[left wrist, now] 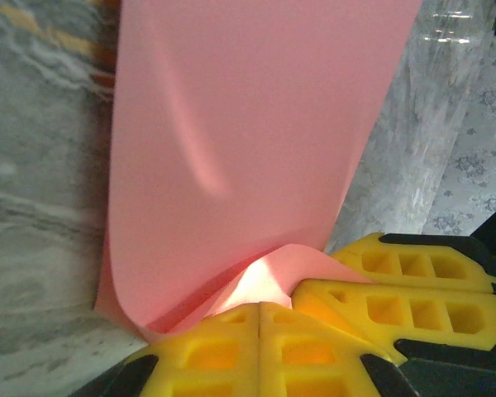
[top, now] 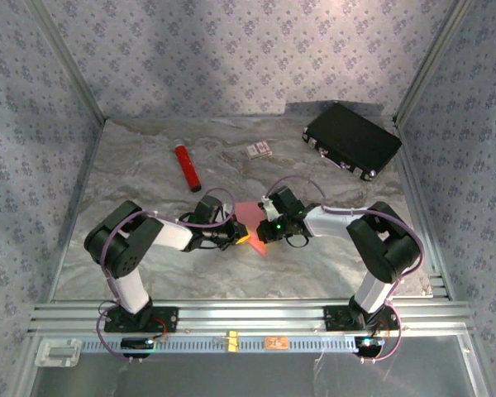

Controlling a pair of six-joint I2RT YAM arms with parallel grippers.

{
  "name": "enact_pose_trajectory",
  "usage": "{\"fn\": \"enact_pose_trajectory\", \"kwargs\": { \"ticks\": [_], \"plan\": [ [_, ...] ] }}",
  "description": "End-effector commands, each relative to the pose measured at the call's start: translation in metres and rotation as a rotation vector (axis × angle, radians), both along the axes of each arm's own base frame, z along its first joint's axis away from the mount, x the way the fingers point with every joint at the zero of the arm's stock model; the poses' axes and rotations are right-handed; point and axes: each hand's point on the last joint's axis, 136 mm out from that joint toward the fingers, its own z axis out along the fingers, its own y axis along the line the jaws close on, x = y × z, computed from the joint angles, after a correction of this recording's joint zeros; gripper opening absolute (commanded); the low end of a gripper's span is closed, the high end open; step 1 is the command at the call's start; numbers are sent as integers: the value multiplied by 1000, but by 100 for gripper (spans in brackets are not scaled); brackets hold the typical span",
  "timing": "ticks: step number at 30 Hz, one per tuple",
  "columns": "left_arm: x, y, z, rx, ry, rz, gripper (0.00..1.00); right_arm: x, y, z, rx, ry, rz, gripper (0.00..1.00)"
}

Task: Fold a paper plane with a square sheet of paper (pick it up from the middle)
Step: Third fold the triangle at the center of the table.

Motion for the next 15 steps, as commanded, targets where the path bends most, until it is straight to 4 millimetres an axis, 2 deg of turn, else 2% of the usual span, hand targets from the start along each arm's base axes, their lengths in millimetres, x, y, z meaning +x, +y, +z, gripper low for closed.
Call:
{"fn": "enact_pose_trajectory", "kwargs": {
  "ticks": [1,7,11,15],
  "plan": [
    [-9,10,-22,90,46,-5,0,-1,-7,5,-10,16,-17,10],
    [-9,10,-23,91,45,-8,0,7,-13,27,63,29,-84,30],
    [-9,10,-23,93,47,-7,0,8,-23,41,113,42,-127,35],
    [-8,10,-23,91,44,-4,0,-5,-11,54,188,83,-77,32]
  ]
}}
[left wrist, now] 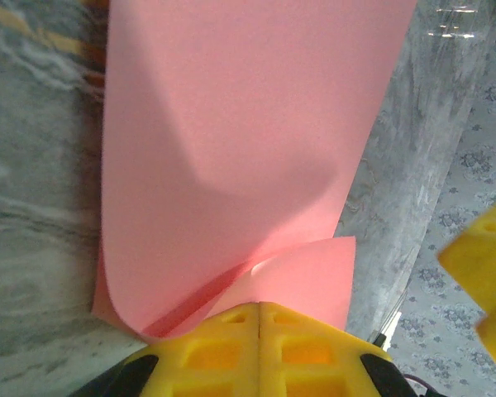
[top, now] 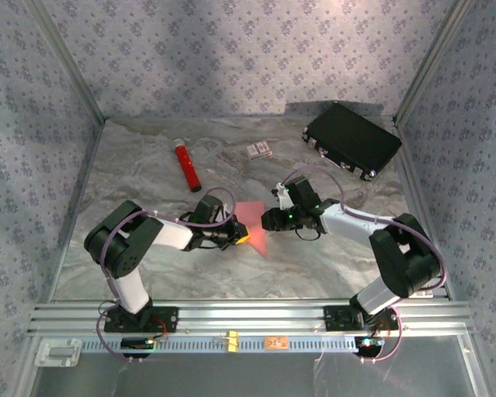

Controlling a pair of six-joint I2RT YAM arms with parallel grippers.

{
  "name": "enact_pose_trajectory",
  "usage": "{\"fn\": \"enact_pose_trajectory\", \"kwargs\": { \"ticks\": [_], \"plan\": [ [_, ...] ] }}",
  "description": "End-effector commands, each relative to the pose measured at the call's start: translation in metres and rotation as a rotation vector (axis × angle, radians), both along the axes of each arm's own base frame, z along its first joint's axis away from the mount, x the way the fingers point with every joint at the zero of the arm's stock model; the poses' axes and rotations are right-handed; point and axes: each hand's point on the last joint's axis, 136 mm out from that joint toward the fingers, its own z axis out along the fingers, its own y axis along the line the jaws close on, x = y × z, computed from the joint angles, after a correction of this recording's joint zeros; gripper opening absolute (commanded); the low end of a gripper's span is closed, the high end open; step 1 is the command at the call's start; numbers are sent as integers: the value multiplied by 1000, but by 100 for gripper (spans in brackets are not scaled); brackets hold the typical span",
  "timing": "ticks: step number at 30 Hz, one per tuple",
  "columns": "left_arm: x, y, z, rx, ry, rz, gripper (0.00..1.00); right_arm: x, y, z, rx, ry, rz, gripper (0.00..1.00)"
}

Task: Fold a paper plane with a square sheet of paper (pick it up from the middle)
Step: Third fold the triangle at the center of the table.

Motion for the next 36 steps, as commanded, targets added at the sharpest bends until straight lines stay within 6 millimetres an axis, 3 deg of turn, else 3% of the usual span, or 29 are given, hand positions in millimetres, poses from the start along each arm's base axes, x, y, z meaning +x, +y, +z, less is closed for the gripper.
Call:
{"fn": "enact_pose_trajectory", "kwargs": {
  "ticks": [1,6,10,21,36],
  "plan": [
    [-8,10,-22,81,46,4,0,-26,12,5,68,93,69,30],
    [-8,11,-24,87,49,8,0,-50,29,-3,56,135,137,13],
    [-9,11,-25,88,51,9,0,-61,36,-16,8,168,162,7],
    [-9,10,-25,87,54,6,0,-61,50,-32,-78,167,196,5],
    [-9,12,-25,91,55,4,0,-61,37,-55,-129,210,151,5]
  ]
}}
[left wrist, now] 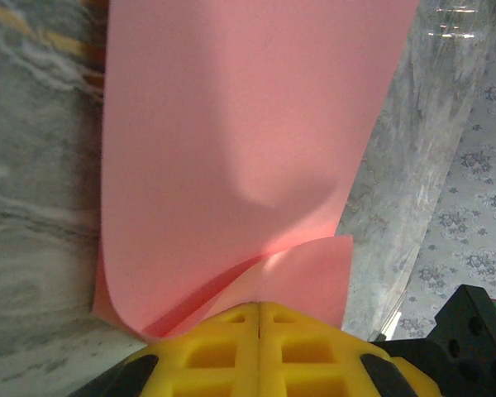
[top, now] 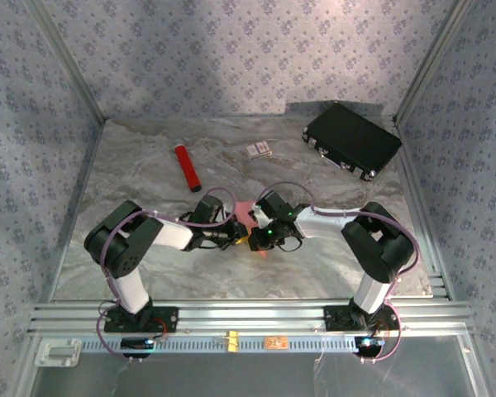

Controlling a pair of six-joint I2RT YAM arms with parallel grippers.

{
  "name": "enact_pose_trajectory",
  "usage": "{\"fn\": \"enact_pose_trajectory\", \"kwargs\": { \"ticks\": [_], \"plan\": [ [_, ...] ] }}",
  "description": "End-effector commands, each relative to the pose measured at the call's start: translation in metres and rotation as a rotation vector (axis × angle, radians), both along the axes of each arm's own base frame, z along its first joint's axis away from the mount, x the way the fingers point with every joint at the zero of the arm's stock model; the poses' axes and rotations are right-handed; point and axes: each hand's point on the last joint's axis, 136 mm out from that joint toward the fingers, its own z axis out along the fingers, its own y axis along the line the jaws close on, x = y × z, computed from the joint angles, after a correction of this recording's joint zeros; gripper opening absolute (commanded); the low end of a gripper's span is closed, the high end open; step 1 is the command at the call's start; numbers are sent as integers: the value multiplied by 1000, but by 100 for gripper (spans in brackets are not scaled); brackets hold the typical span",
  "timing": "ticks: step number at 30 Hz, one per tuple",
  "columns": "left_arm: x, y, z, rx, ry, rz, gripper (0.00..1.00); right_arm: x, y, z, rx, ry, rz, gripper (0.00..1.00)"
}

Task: Fold a paper plane with a square sheet of paper (pick it up from the middle)
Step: Third fold the triangle at the center of the table.

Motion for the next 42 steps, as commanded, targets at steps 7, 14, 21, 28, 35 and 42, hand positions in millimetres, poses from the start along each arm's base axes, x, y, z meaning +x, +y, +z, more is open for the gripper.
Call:
{"fn": "enact_pose_trajectory", "kwargs": {
  "ticks": [7,14,21,28,35,42],
  "plan": [
    [-9,14,-28,100,60,4,0,-11,-13,-9,24,68,-28,6],
    [-10,16,-30,111,68,7,0,-18,-17,-10,43,89,-36,7],
    [-12,22,-38,144,93,20,0,-22,-24,-9,61,100,-38,8],
    [-14,23,-41,148,101,20,0,-28,-34,-12,72,117,-53,9],
    [-15,24,-43,151,108,18,0,-36,-43,-14,98,143,-65,10],
    [-15,24,-43,149,107,19,0,-42,-54,-16,91,153,-79,10]
  ]
}}
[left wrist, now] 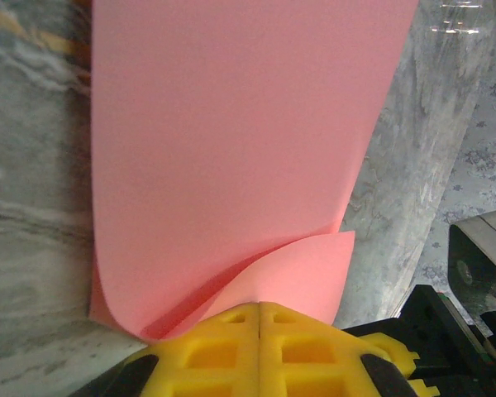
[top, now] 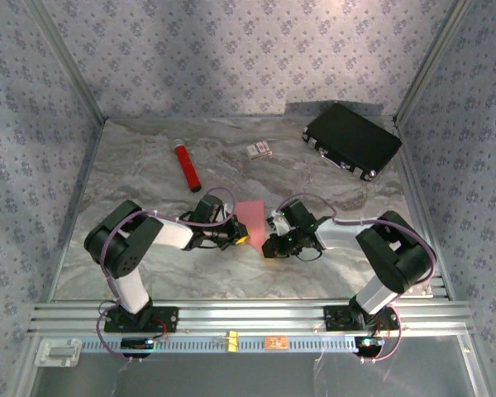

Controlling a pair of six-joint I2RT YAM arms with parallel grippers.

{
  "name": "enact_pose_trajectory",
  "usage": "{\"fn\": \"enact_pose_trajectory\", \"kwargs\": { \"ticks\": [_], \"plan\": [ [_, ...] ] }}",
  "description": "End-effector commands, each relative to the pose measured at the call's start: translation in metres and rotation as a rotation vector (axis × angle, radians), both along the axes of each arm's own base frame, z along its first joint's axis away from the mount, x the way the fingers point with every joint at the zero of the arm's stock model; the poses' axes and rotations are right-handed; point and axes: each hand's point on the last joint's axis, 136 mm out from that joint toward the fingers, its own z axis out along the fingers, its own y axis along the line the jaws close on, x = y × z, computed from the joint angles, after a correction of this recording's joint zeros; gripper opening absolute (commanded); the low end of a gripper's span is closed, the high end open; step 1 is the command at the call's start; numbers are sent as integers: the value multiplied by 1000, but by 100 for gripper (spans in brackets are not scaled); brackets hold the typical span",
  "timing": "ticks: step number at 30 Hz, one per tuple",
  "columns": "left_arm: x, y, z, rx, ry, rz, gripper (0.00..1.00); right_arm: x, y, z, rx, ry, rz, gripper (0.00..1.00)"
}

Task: Fold a paper plane with a square sheet of paper (pick it up from the middle)
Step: Third fold the triangle at the center of the table.

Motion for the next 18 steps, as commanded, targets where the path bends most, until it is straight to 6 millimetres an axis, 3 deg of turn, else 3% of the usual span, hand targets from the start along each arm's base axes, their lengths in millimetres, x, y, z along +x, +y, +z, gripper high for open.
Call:
{"fn": "enact_pose_trajectory", "kwargs": {
  "ticks": [1,10,18],
  "plan": [
    [-15,24,-42,139,105,30,0,-17,-16,-8,-49,72,-16,10],
    [-13,22,-38,129,99,31,0,5,2,43,64,-19,-13,10],
    [-12,22,-38,127,95,32,0,30,29,37,37,-23,-9,10]
  ]
}}
